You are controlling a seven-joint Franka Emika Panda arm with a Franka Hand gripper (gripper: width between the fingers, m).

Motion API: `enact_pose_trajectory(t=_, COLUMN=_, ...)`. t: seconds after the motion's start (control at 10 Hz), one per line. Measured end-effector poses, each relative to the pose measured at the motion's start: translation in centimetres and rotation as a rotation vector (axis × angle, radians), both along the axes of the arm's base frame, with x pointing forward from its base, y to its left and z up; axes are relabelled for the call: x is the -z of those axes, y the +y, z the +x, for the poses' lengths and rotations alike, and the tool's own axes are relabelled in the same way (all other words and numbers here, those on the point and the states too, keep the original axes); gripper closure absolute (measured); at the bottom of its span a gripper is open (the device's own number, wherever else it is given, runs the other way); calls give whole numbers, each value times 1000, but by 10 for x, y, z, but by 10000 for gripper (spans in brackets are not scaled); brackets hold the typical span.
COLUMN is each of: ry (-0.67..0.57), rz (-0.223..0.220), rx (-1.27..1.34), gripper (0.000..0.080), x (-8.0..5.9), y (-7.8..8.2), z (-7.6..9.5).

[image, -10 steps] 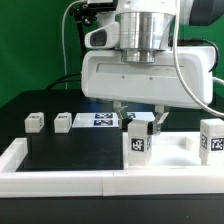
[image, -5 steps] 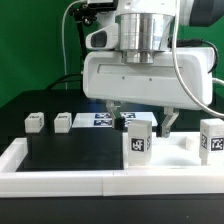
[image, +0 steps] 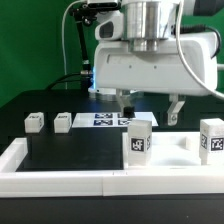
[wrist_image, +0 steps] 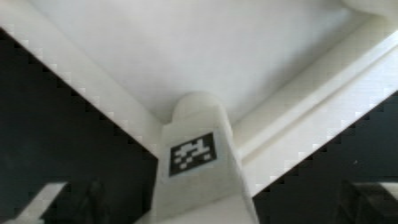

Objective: Assemble square table

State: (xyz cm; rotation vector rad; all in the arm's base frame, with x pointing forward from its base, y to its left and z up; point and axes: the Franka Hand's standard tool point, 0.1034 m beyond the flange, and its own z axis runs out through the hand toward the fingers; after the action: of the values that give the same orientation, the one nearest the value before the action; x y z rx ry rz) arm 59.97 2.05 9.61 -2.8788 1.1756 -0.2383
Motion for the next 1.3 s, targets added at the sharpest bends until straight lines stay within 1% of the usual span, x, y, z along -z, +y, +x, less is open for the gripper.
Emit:
enact_pose_trajectory(t=0.1, ry=6, rz=21, rx=33, gripper=150, x=-7, y=5, z=-15)
enact_pose_trajectory(t=0.2, ry=17, rz=46, rx=100, gripper=150, x=-13, y=12, z=-26)
enact_pose_trajectory(t=0.3, ry=20, rz=72, rx=161, gripper=150, x=-21, y=24, z=-32)
enact_pose_trajectory(t=0.4, ry=25, rz=87, rx=213, gripper=150, x=-18, y=29, z=-40)
enact_pose_trajectory(t=0.5, ry=29, rz=83, rx=199, gripper=150, x=-15, y=28, z=-41)
enact_pose_trajectory(t=0.9, ry=31, rz=83, rx=205, gripper=150, x=-15, y=28, z=-42)
enact_pose_trajectory(t=1.0, ry=41, rz=95, rx=311, gripper=150, x=-13, y=28, z=-45)
enact_pose_trajectory(t=1.2, ry=68, rz=111, rx=482, gripper=150, x=-8, y=35, z=-59)
enact_pose_trajectory(t=1.3, ry=87, rz=112, rx=539, gripper=150, x=-1, y=36, z=-69)
